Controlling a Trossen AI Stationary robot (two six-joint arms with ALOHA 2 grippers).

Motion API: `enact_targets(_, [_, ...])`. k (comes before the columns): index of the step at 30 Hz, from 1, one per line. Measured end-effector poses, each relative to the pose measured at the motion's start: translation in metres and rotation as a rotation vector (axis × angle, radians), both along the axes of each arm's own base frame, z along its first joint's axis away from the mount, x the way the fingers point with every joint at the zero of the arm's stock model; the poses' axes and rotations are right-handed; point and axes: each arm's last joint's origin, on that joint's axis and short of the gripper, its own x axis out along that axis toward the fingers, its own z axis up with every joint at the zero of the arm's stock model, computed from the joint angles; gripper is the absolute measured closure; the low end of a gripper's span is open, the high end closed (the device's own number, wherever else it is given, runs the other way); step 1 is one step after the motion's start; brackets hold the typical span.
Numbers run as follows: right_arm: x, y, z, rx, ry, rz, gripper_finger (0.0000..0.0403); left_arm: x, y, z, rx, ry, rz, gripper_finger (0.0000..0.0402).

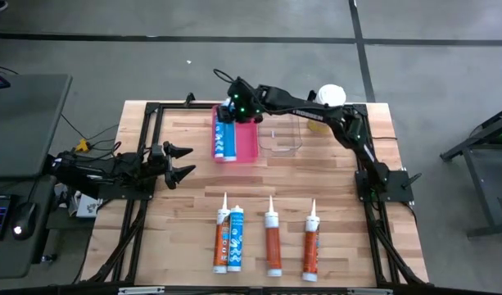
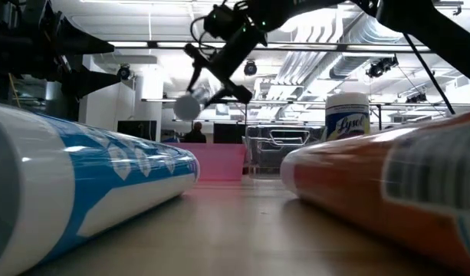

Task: Pick & place silicon tubes, Sealant and Lysol wipes
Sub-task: Put the right blue sealant into the red bin

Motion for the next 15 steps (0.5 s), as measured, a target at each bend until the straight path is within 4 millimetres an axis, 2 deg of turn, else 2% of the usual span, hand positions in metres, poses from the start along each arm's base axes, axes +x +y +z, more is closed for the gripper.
enact_targets(8, [-0.009, -0.023, -0.017, -0.024, 0.036, -0.080, 0.0191, 0.000, 0.000, 0.000, 0.000, 0.001, 0.001, 0.0032])
enact_targets(15, [-0.010, -0.034, -0.031, -0.038, 0.062, -0.086, 0.0191, 0.000, 0.000, 0.000, 0.000, 0.001, 0.001, 0.0032])
